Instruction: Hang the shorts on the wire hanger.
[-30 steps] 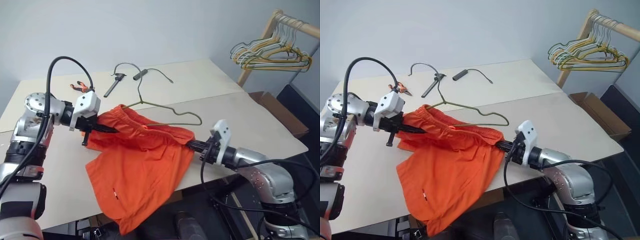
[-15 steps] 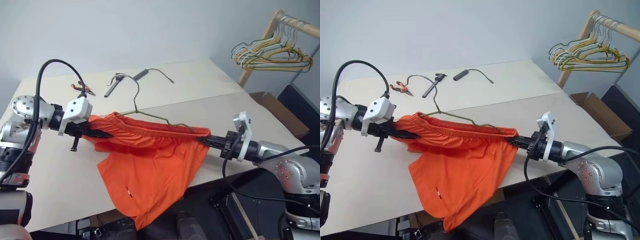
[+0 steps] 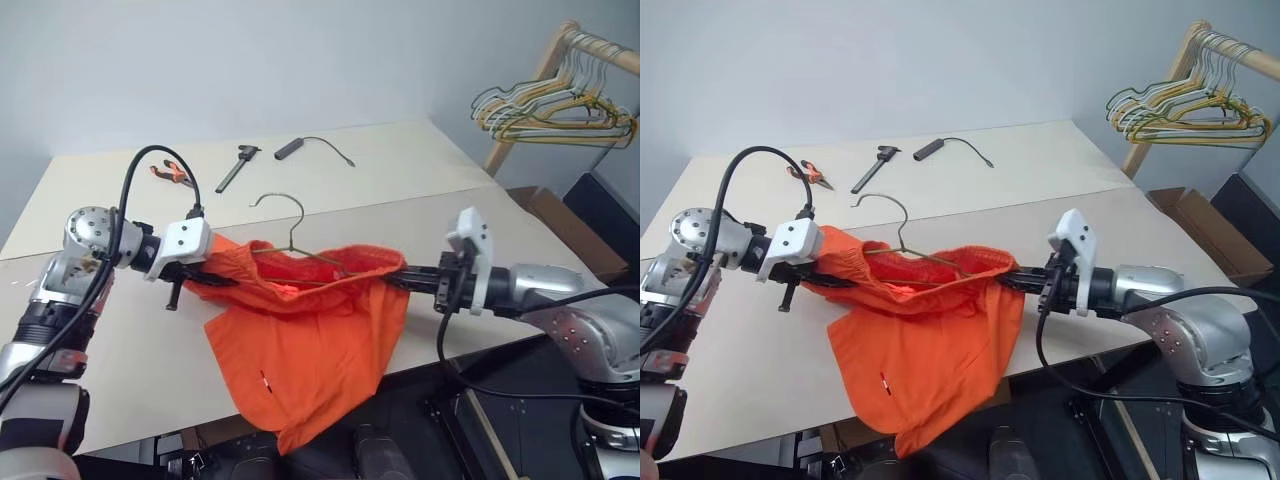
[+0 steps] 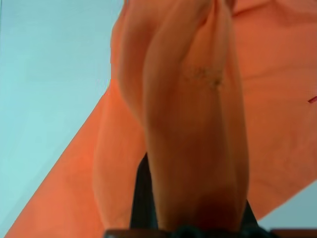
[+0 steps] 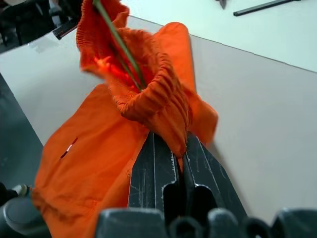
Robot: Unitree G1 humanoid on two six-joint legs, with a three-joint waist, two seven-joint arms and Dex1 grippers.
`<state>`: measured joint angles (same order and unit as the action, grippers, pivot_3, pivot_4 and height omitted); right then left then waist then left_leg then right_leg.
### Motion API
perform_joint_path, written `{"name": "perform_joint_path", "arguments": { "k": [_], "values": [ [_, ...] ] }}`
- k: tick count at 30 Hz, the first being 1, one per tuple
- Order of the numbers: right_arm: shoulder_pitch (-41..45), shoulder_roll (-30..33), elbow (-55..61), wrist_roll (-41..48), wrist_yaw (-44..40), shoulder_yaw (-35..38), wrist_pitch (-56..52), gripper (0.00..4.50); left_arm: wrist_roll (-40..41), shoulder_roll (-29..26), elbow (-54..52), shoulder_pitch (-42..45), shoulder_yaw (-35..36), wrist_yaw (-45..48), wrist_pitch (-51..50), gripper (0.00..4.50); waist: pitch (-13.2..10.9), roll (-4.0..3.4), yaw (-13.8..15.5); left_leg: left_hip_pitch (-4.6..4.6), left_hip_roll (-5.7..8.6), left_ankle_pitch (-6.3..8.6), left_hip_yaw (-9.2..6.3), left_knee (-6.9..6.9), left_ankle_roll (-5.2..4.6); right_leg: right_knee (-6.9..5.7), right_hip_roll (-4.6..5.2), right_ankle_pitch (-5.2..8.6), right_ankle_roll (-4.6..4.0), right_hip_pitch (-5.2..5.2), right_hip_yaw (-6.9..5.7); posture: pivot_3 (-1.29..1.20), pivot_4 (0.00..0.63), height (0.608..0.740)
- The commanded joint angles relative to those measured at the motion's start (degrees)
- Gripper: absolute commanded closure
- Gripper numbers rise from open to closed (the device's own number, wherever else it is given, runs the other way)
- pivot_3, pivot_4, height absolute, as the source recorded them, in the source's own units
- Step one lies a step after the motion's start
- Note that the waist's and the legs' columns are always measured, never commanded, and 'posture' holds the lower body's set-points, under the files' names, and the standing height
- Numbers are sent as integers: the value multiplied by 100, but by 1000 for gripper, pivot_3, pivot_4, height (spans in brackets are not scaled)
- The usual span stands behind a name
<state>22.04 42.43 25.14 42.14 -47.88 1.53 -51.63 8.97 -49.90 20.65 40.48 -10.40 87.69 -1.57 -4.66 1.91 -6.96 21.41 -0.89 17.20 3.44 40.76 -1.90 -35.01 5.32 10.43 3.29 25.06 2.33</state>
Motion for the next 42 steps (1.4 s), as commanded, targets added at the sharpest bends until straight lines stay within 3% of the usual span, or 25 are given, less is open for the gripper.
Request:
{"name": "perform_joint_path", "arguments": {
  "k": [1,7,11,12,19,26,42],
  "values": [
    [70,195,516,-234,56,-243,83,3480,-20,128,43,309,88,-141,-75,4500,0,0,-2,0,0,0,1,0,0,0,1,0,0,0,1,-174,70,740],
    [-122,349,616,-507,177,-273,105,1492,-62,190,61,318,129,-116,-67,4500,0,0,-15,0,0,1,1,1,-2,-1,0,1,1,1,1,-176,61,740],
    [-389,660,696,-456,-1,128,176,157,-69,173,36,314,156,-122,-56,4500,0,0,-14,-2,0,1,1,1,-2,-2,0,0,0,1,1,-167,54,740],
    [-447,775,683,-421,-107,291,243,37,-62,157,22,302,167,-114,-56,4500,1,0,-12,-1,1,1,1,1,-2,-1,1,0,0,1,2,-164,53,740],
    [43,978,441,5,-616,912,478,37,-71,48,-55,177,154,14,25,4500,1,1,-35,-5,-3,1,2,1,-2,-2,-2,0,1,-1,3,-159,44,740],
    [1155,489,7,-410,-509,-149,571,37,-103,95,-29,278,124,37,37,4500,2,0,-57,-7,-4,1,2,1,-2,-2,-3,-3,-1,-1,4,-150,42,740],
    [672,1456,-647,-1292,-1760,-270,1660,37,-147,136,-31,340,120,85,79,4500,2,0,81,13,1,4,9,9,-8,-1,3,-1,3,10,-7,-123,57,740]
  ]
}}
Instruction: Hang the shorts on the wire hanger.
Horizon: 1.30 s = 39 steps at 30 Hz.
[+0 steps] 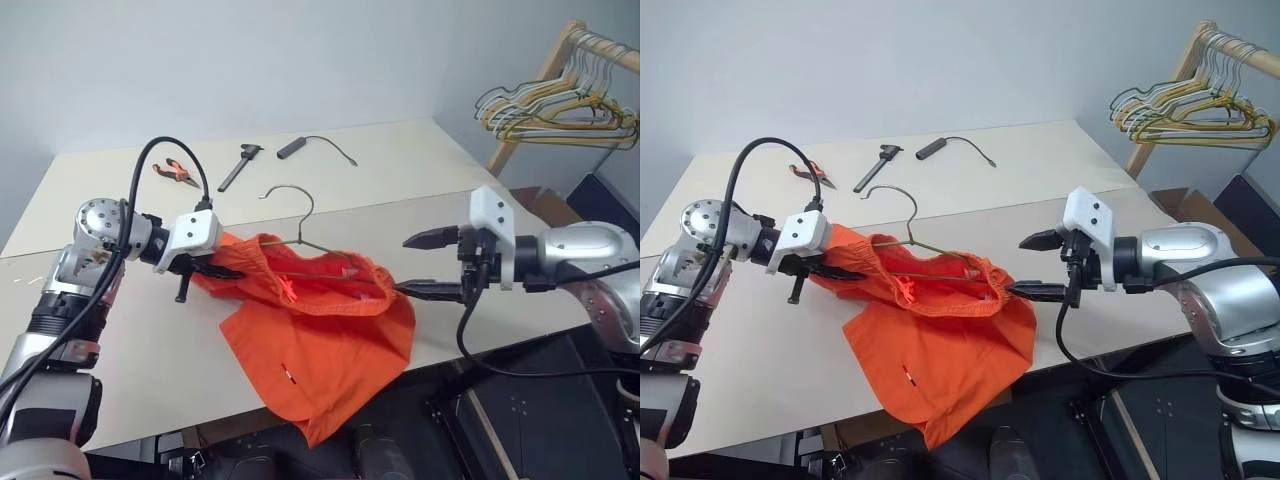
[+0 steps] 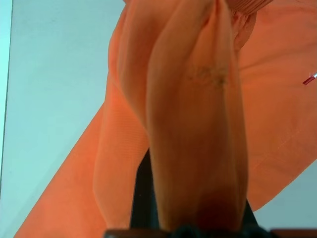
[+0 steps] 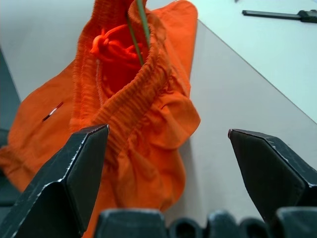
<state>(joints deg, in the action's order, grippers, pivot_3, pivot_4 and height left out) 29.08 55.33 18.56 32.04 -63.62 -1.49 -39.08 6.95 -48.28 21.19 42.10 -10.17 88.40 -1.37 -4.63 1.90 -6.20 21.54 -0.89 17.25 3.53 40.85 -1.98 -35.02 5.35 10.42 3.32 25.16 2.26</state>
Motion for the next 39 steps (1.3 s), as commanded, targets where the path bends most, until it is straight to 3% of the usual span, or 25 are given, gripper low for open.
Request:
{"name": "perform_joint_path", "arguments": {
  "k": [1,7,13,21,34,37,39],
  "values": [
    [-77,184,35,-337,-235,-7,493,37,55,-22,-85,182,98,13,60,4500,0,0,7,0,0,0,1,0,0,0,0,0,0,-1,0,-123,57,740],
    [-184,182,319,-532,-305,-195,530,37,55,-3,-85,191,101,12,61,4500,0,0,15,-2,0,0,5,1,0,-1,-1,0,0,-1,2,-122,57,740],
    [11,15,656,-1015,423,-717,-130,37,61,27,-84,196,103,0,72,4500,0,0,41,-3,0,0,5,2,0,-3,0,0,0,-1,4,-123,57,740],
    [700,-595,292,-1617,991,-1323,-549,37,34,117,1,268,69,24,126,4500,0,0,46,1,1,0,26,4,0,-1,0,-1,-1,1,3,-133,57,740],
    [1488,-915,-887,-1541,-97,-1776,-467,37,35,175,-48,248,44,116,230,4500,1,-1,7,2,1,0,26,8,0,-2,-1,-1,-1,0,1,-136,48,740],
    [1654,-999,-1106,-1671,-280,-1996,-403,648,34,191,-62,249,39,112,236,4500,1,-1,-37,3,1,0,24,9,0,-3,0,-1,-1,-1,-1,-137,46,740],
    [1776,-1079,-1179,-1742,-355,-2123,-433,1361,19,199,-76,234,29,105,252,4500,1,-2,-73,4,1,0,21,9,0,-3,0,-1,-1,-1,-2,-141,43,740]
  ]
}}
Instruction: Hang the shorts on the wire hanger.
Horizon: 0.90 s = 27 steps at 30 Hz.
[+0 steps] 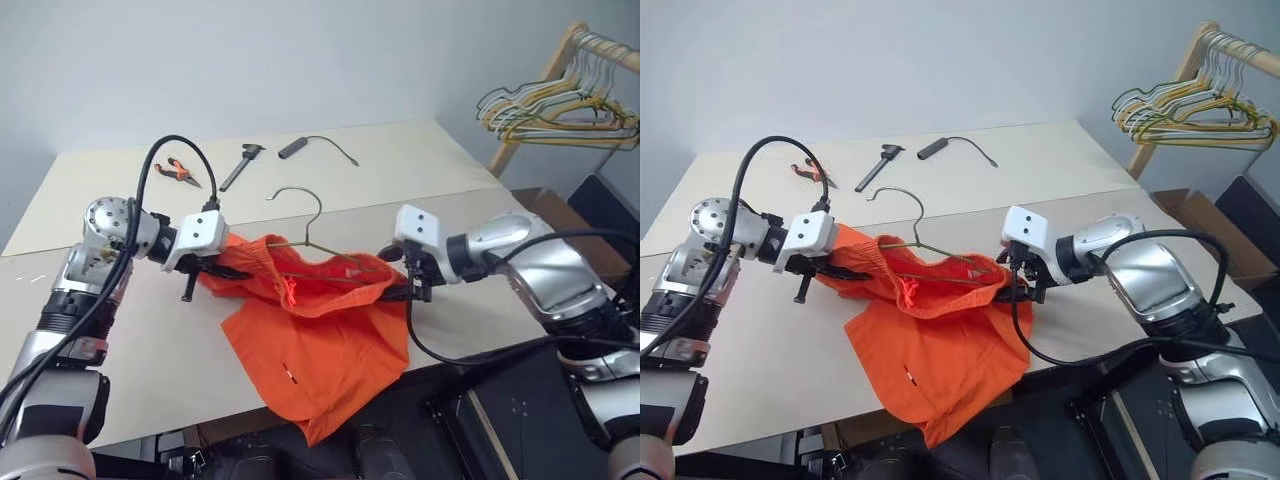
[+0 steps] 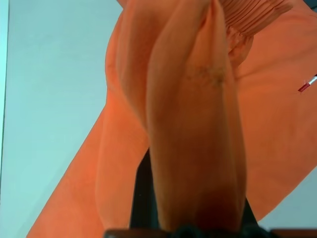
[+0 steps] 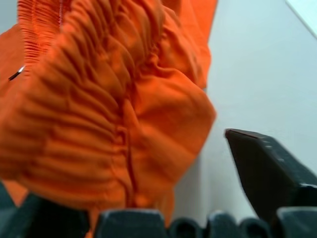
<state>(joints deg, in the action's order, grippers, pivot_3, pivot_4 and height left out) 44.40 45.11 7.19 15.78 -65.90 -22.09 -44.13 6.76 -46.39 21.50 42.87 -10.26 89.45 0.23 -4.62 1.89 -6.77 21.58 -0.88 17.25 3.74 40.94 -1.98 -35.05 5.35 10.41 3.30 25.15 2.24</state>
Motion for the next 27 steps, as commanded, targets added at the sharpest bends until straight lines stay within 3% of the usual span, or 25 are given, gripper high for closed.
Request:
{"name": "perform_joint_path", "arguments": {
  "k": [1,9,14,20,27],
  "values": [
    [282,-83,-63,-149,-160,-101,66,1694,32,13,-111,153,34,-3,98,4500,0,-1,-30,1,0,0,-2,0,0,-1,0,0,0,1,0,-141,43,740],
    [342,-202,68,-442,-228,-425,-10,4474,-35,96,-112,141,-1,-97,147,4500,1,-2,-61,1,1,0,-21,1,0,-6,1,0,0,3,-1,-150,34,740],
    [197,-171,191,-426,-219,-345,-108,4474,-11,130,-80,147,41,-106,208,4500,2,-3,-64,2,0,0,-22,2,0,-6,1,-1,0,3,-2,-155,33,740],
    [-203,-4,529,-224,-130,-52,-420,4500,176,235,64,271,233,-239,22,2805,2,-2,-63,7,1,0,-21,6,1,-6,3,-1,0,3,-5,-164,35,740],
    [-1245,354,1238,205,318,856,-1077,4500,491,68,403,458,794,-515,-152,390,2,-2,-63,6,0,0,-29,4,0,-5,2,-1,0,3,-6,-178,50,740]
  ]
}}
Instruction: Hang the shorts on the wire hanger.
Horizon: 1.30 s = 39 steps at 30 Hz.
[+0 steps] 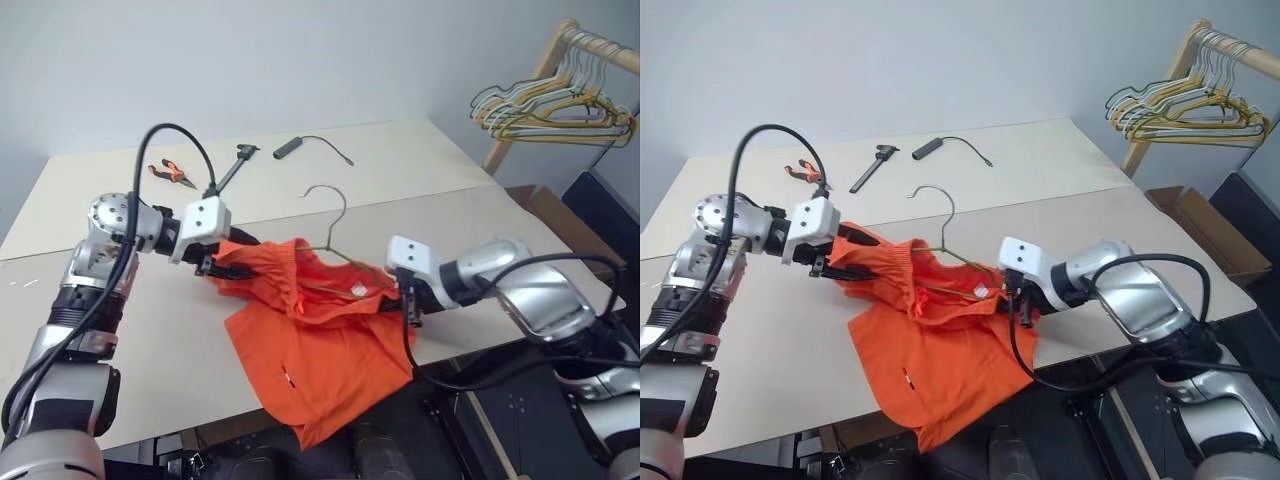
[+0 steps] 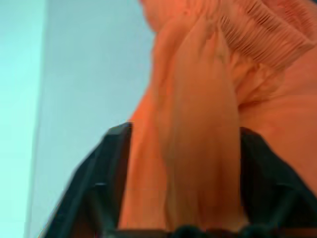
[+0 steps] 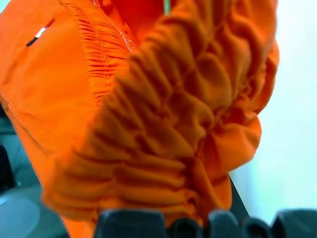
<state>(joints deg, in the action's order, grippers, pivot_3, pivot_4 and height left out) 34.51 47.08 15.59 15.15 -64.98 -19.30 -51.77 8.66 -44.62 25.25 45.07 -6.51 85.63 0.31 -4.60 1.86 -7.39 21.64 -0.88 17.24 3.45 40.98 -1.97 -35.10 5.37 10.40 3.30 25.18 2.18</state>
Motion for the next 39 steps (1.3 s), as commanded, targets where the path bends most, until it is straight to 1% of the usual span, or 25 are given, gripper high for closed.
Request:
{"name": "perform_joint_path", "arguments": {
  "k": [1,3,5,9,11,13,15,17,20,25,29,33,36,39],
  "values": [
    [-446,203,515,342,326,767,-447,4500,427,-111,-6,252,539,-177,-288,66,0,0,-1,0,0,0,-3,0,0,0,0,0,0,0,0,-179,52,740],
    [-738,261,712,478,499,1075,-669,4500,603,-104,-133,239,706,-256,-498,29,0,0,2,0,0,0,-6,1,0,-1,1,0,0,-1,1,-182,55,740],
    [-1169,320,934,645,737,1574,-1035,4500,925,-23,-414,196,933,-398,-871,29,0,0,10,-2,0,0,-7,1,0,-1,1,0,0,-2,2,-187,58,740],
    [-1877,433,1280,910,1183,2623,-1785,4500,1504,357,-1304,-22,1267,-1061,-1532,29,0,0,49,0,2,0,-11,3,0,0,7,0,3,-5,1,-210,69,740],
    [-2062,426,1400,1100,1332,3222,-2190,4500,2043,581,-1727,-46,1467,-1337,-2175,29,0,1,35,0,5,0,-10,3,0,2,10,-3,7,-7,6,-221,73,740],
    [-2080,383,1438,1273,1467,3775,-2616,4500,2542,804,-2029,-29,1651,-1656,-2749,29,-1,1,8,-2,5,0,-10,4,0,2,8,-6,10,-7,10,-245,77,740],
    [-1691,174,1225,1366,1719,4397,-3382,4500,2845,1031,-2261,-19,1723,-1914,-3012,29,-1,1,-48,-13,4,0,-11,1,0,2,4,-6,10,-12,16,-257,79,740],
    [-1343,30,981,1382,2026,4810,-3885,4500,3038,1192,-2427,11,1751,-2111,-3178,29,-1,0,-142,-29,4,0,-10,-4,0,4,1,-7,8,-23,22,-273,81,740],
    [-1035,-31,622,1364,2571,5120,-4073,4500,3164,1325,-2578,104,1716,-2289,-3265,29,-1,0,-291,-49,4,0,-11,-11,0,9,-2,-7,7,-44,23,-286,82,740],
    [-633,4,-122,1597,3433,5419,-4073,4500,3380,1462,-2582,386,1728,-2518,-3418,29,-2,-1,-471,-47,8,1,-11,-15,-1,15,1,-7,8,-46,25,-297,84,740],
    [-344,211,-839,1850,4183,5541,-4073,4500,3471,1532,-2458,677,1753,-2668,-3499,29,-3,-3,-593,-48,9,1,-11,-15,-1,16,1,-6,9,-50,29,-298,87,740],
    [-74,425,-1266,2147,4928,5633,-4073,4500,3550,1462,-2449,770,1754,-2702,-3618,29,-23,-29,-681,-50,9,1,-10,-22,-2,19,0,-4,12,-58,33,-295,94,740],
    [203,503,-1639,2300,5533,5710,-4073,4500,3596,1434,-2472,800,1781,-2727,-3700,29,-36,-35,-780,-49,9,1,-9,-24,-2,19,-1,8,31,-73,37,-290,96,740],
    [560,662,-2066,2319,6015,5622,-4073,4500,3620,1476,-2479,871,1846,-2952,-3791,29,-46,-45,-829,-54,9,2,-8,-28,-3,22,-2,24,56,-85,41,-285,95,740]
  ]
}}
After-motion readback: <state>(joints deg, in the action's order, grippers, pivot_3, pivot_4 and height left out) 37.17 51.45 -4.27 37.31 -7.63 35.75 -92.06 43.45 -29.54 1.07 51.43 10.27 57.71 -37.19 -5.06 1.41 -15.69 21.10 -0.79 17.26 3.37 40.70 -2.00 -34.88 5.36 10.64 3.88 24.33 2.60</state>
